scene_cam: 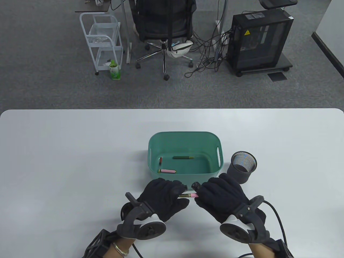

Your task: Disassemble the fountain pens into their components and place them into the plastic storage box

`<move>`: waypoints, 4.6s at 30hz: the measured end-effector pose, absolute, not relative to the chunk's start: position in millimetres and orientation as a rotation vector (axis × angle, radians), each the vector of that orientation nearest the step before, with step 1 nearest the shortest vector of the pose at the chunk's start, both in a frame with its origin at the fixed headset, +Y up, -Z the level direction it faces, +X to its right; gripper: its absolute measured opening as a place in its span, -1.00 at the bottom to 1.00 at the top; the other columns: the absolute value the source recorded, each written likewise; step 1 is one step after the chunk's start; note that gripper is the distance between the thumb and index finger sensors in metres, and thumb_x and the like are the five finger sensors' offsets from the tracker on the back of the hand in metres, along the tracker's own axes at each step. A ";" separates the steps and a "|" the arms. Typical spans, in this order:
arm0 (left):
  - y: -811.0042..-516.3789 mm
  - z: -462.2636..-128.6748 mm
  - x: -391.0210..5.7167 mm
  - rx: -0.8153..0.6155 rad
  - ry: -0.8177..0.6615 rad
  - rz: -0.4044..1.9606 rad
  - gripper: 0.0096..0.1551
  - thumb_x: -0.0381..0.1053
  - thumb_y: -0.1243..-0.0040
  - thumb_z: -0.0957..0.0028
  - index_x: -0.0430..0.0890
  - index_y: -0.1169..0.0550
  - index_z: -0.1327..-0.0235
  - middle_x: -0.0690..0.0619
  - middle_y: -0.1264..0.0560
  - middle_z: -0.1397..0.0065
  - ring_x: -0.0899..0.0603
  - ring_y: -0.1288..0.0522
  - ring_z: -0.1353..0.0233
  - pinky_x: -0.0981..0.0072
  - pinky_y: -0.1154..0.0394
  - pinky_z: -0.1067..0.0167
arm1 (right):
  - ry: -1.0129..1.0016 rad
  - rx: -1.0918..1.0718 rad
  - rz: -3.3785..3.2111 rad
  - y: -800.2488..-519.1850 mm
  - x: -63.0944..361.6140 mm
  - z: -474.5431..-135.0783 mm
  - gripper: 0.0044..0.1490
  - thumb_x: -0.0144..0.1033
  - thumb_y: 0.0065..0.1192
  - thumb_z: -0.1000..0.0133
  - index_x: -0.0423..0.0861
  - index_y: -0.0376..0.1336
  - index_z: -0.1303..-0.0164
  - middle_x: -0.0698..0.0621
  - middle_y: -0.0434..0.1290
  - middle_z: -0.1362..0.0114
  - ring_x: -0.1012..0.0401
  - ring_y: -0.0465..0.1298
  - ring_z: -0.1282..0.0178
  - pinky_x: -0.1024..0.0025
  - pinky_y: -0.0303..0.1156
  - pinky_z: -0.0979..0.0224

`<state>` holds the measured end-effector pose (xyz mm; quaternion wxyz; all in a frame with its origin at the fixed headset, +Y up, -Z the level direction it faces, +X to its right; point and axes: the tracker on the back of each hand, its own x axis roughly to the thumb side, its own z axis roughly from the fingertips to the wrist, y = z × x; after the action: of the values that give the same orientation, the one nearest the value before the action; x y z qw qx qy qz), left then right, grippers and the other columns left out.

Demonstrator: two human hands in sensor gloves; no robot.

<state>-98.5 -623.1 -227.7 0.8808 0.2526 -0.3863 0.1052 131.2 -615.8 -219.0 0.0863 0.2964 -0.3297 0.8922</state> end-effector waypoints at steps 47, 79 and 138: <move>-623.1 -227.0 -99.2 0.555 -0.811 0.230 -0.35 0.31 -0.11 -0.32 -0.13 -0.47 -0.41 -0.01 -0.65 -0.32 -0.09 -0.65 -0.24 -0.04 -0.44 -0.38 | -0.975 0.891 2.663 -617.1 130.0 -219.4 -0.43 0.14 0.16 -0.17 0.19 0.44 -0.33 0.22 0.57 -0.24 0.22 0.54 -0.34 0.04 0.29 -0.60; -623.6 -228.8 -99.0 0.546 -0.817 0.252 -0.45 0.18 0.16 -0.43 -0.16 -0.66 -0.08 0.02 -0.77 -0.01 -0.07 -0.73 0.00 0.01 -0.53 -0.22 | -0.964 0.905 2.660 -618.6 128.6 -219.2 -0.43 0.14 0.16 -0.17 0.20 0.44 -0.33 0.22 0.57 -0.24 0.21 0.53 -0.34 0.04 0.29 -0.60; -621.9 -235.2 -107.1 0.517 -0.786 0.277 -0.50 0.18 -0.01 -0.40 -0.15 -0.61 -0.24 0.00 -0.74 -0.13 -0.07 -0.70 -0.10 0.00 -0.50 -0.29 | -1.010 0.827 2.685 -615.0 139.0 -222.7 -0.43 0.11 0.19 -0.16 0.21 0.43 -0.36 0.23 0.56 -0.29 0.21 0.52 -0.39 0.04 0.28 -0.61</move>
<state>-107.1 -621.9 -235.2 0.8823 0.2482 -0.3773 0.1329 139.0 -615.0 -222.7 0.0781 0.2762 -0.3371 0.8966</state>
